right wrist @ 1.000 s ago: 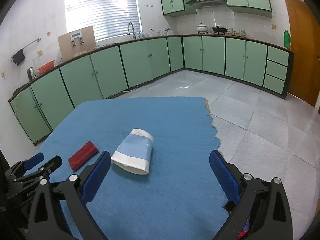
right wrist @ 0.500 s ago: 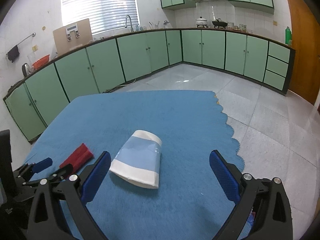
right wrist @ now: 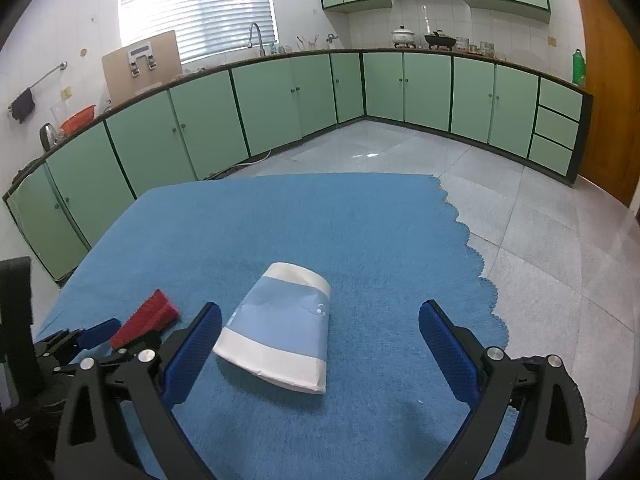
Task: Collect trash
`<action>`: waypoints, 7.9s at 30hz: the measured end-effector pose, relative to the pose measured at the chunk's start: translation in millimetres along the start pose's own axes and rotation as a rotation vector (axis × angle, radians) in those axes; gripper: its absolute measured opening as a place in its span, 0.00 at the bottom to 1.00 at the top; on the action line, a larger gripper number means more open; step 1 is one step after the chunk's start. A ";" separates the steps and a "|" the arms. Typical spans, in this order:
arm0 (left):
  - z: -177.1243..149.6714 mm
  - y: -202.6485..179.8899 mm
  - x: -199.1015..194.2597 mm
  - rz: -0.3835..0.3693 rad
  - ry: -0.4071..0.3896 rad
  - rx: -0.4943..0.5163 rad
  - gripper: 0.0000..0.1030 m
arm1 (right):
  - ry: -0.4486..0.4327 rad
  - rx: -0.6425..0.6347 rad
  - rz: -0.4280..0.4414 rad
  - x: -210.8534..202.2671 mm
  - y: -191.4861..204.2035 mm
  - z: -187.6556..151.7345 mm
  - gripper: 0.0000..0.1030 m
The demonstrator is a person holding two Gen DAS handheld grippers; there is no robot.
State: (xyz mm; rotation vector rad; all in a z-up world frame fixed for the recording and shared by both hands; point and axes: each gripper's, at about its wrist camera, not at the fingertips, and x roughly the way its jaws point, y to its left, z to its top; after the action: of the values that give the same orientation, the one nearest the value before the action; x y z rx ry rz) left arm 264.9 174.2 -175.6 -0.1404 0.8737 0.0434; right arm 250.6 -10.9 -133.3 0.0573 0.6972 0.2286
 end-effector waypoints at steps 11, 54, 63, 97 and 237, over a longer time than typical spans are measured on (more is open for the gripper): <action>-1.2 13.0 -20.6 0.046 -0.075 -0.090 0.51 | 0.048 -0.001 -0.013 17.1 19.6 6.6 0.94; 5.4 -19.7 -50.1 -0.002 -0.104 -0.066 0.51 | 0.057 -0.058 0.078 -33.8 2.1 4.5 0.58; 1.9 -62.7 -82.0 -0.022 -0.155 -0.018 0.51 | -0.008 -0.060 0.095 -81.9 -16.1 7.4 0.58; -64.8 -280.3 -125.6 -0.281 -0.201 0.191 0.51 | -0.110 0.113 -0.135 -206.0 -200.5 -47.0 0.58; -151.8 -233.1 -259.9 -0.260 -0.334 0.198 0.87 | -0.203 0.050 -0.013 -318.7 -152.9 -114.5 0.94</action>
State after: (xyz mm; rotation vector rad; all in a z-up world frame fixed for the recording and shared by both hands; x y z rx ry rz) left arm 4.8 -72.9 -48.1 -0.0580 0.5171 -0.2556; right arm -30.7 -235.1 -40.0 0.1216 0.5010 0.1897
